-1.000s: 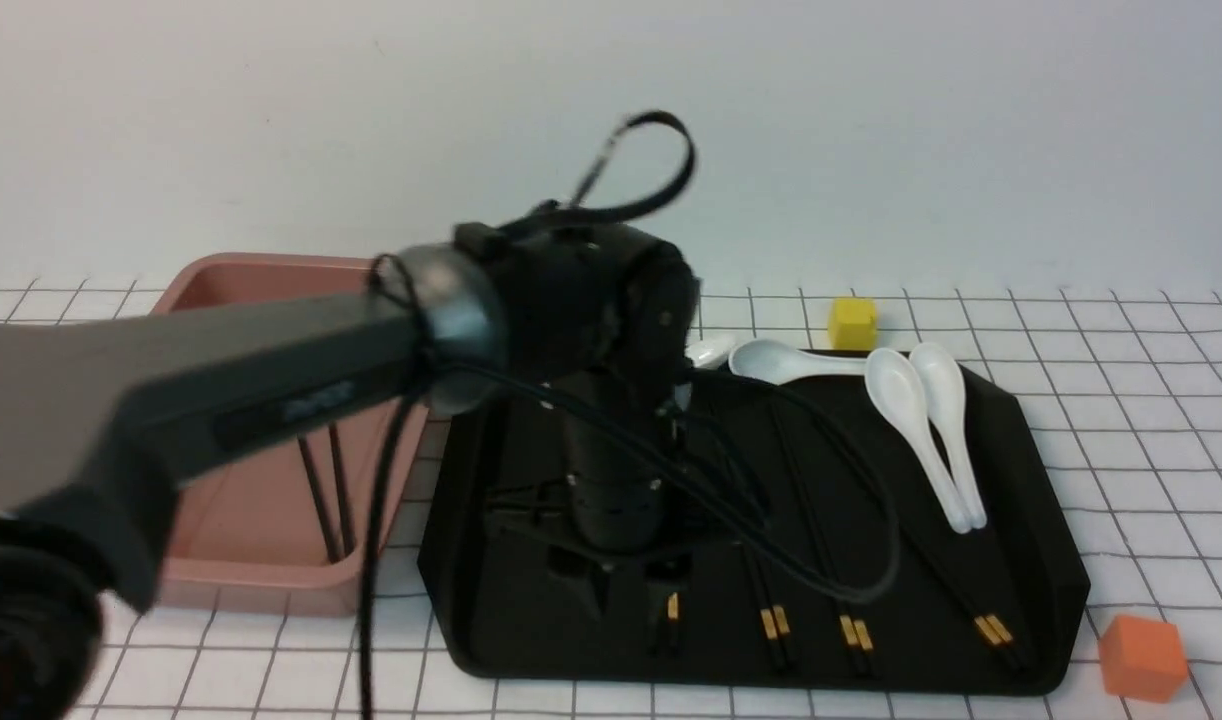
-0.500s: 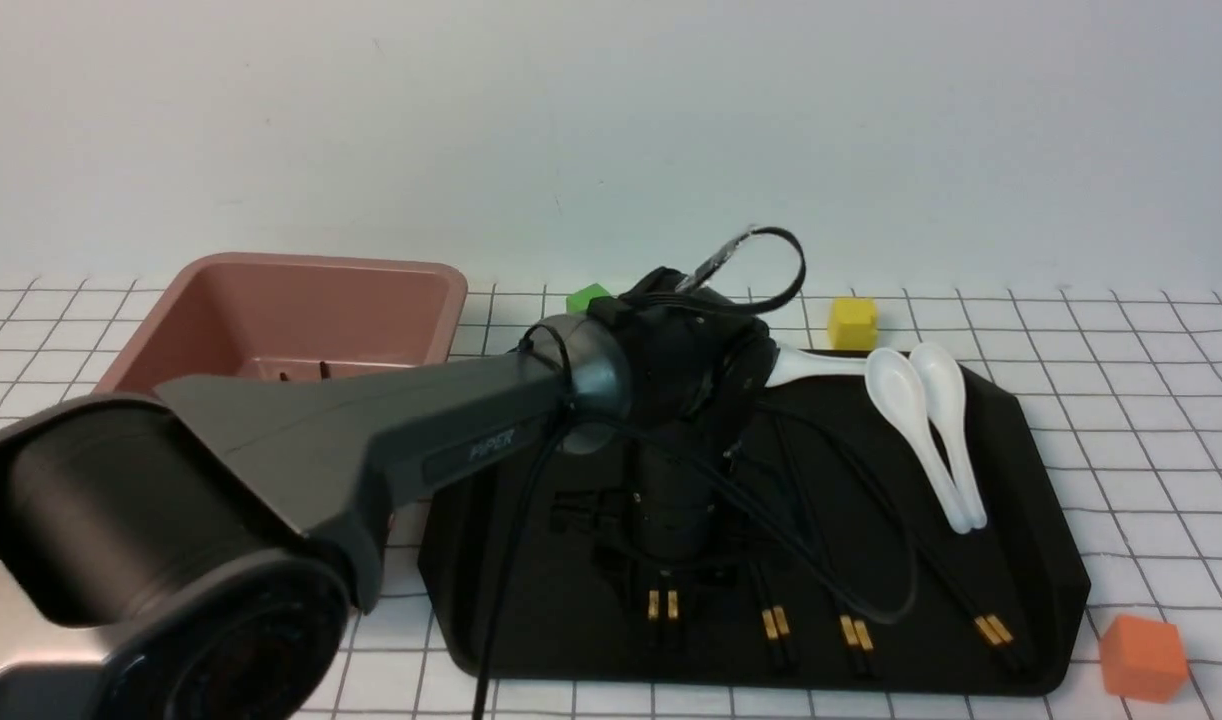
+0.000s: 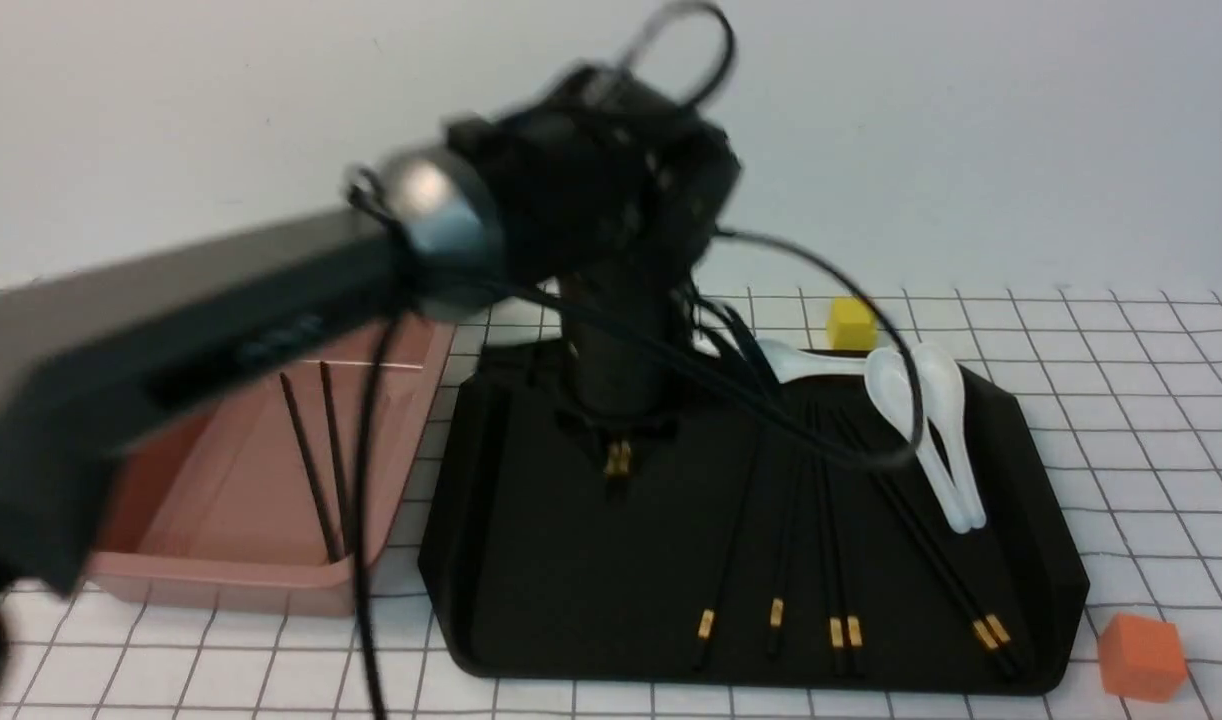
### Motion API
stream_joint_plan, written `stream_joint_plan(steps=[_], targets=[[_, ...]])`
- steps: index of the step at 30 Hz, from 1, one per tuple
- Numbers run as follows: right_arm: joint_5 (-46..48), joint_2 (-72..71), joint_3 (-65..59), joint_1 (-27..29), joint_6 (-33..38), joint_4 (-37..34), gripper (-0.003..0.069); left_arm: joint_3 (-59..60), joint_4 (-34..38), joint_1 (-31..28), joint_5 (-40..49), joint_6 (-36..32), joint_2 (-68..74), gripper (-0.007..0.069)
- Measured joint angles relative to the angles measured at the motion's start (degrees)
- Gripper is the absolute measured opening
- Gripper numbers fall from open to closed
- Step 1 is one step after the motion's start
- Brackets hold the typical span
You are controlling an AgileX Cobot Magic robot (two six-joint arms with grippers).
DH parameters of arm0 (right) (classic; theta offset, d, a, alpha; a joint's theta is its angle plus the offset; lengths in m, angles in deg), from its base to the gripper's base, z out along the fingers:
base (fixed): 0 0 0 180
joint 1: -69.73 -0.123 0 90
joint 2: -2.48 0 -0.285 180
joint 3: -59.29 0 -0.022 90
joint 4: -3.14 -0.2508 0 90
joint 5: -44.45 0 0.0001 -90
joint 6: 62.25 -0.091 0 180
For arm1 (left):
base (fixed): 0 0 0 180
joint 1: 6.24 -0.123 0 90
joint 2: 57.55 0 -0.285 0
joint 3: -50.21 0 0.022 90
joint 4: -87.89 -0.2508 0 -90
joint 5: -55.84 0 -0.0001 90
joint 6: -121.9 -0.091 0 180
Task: On white black tablecloth take chopsticks from black tray and put them in box.
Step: 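Reach over to the black tray and grasp a pair of chopsticks with the left gripper, then place the chopsticks into the pink bin with the left gripper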
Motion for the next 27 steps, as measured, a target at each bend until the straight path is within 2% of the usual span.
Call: stream_joint_plan(steps=[4,9,14,18,22,23,25,27], targets=[[0.0,0.0,0.0,0.0,0.0,0.0,0.0239,5.3,1.7,-6.3,0.5,-3.2,-8.5,0.0127],[0.0,0.0,0.0,0.0,0.0,0.0,0.0239,17.1,2.6,-15.7,-0.4,-6.0,-10.3,0.0127],[0.0,0.0,0.0,0.0,0.0,0.1,0.0239,26.7,2.7,-22.3,-11.5,-6.6,-9.5,0.0127],[0.0,0.0,0.0,0.0,0.0,0.1,0.0239,28.5,2.7,-24.8,-17.5,-6.6,-7.7,0.0128],[0.0,0.0,0.0,0.0,0.0,0.1,0.0239,28.6,2.0,-25.7,-20.6,-6.6,-5.4,0.0179],[0.0,0.0,0.0,0.0,0.0,0.1,0.0239,28.6,1.9,-25.8,-21.4,-6.6,-4.5,0.0230],[0.0,0.0,0.0,0.0,0.0,0.1,0.0239,28.6,1.9,-25.8,-21.5,-6.6,-4.0,0.0285],[0.0,0.0,0.0,0.0,0.0,0.1,0.0239,28.6,1.9,-25.6,-20.7,-6.6,-4.5,0.0310]])
